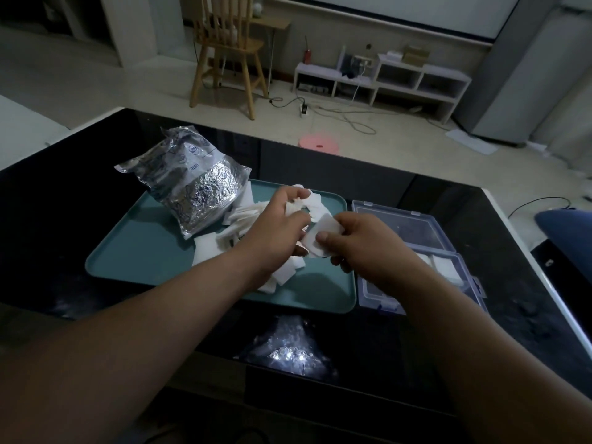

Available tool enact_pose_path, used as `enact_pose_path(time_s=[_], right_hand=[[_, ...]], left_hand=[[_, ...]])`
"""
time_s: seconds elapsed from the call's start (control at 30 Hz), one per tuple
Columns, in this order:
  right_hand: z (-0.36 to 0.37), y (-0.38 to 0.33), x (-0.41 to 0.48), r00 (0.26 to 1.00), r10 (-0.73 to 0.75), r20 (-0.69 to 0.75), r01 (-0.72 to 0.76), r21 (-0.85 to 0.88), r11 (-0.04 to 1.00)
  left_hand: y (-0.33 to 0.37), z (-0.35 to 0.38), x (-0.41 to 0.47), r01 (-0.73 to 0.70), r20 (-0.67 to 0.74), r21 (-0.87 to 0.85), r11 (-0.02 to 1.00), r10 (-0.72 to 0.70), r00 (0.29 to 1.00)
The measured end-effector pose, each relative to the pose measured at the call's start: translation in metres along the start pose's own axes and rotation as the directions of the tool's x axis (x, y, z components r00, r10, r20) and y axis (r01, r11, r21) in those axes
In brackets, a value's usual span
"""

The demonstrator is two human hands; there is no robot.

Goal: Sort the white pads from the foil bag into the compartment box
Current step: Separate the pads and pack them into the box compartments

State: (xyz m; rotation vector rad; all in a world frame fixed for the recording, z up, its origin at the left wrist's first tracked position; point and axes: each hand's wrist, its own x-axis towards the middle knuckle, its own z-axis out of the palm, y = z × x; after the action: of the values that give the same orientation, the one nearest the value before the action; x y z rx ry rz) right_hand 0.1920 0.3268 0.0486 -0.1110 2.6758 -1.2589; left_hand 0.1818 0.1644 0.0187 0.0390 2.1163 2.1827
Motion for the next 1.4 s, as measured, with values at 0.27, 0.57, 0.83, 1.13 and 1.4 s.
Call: enact_pose_path(time_s=[0.27,0.57,0.83,1.13,1.4], right_hand=[[-0.002,0.001,0.002,0.999,0.036,-0.002,-0.036,-0.107,0.994],[-0.003,0.000,0.000,0.992,0.118,0.032,-0.117,-0.046,0.992],[-0.004,0.002,0.000,0.991,0.120,0.052,-0.115,-0.080,0.990],[-0.014,0.004,-0.001,0.951,0.144,0.274,-0.209,0.224,0.952],[-0.016,0.002,-0.003,0.947,0.140,0.289,-0.220,0.269,0.938]], left_hand=[[-0.006,-0.004,-0.010,-0.074,0.267,0.206,0.976,0.017,0.963],[-0.006,-0.010,-0.011,0.063,0.304,0.022,0.998,-0.067,0.950],[-0.009,-0.009,-0.013,0.102,0.283,-0.052,0.993,-0.084,0.956],[-0.004,-0.012,-0.017,0.083,0.398,0.011,0.996,-0.081,0.914],[-0.005,-0.012,-0.015,0.100,0.241,0.002,0.995,-0.098,0.966]])
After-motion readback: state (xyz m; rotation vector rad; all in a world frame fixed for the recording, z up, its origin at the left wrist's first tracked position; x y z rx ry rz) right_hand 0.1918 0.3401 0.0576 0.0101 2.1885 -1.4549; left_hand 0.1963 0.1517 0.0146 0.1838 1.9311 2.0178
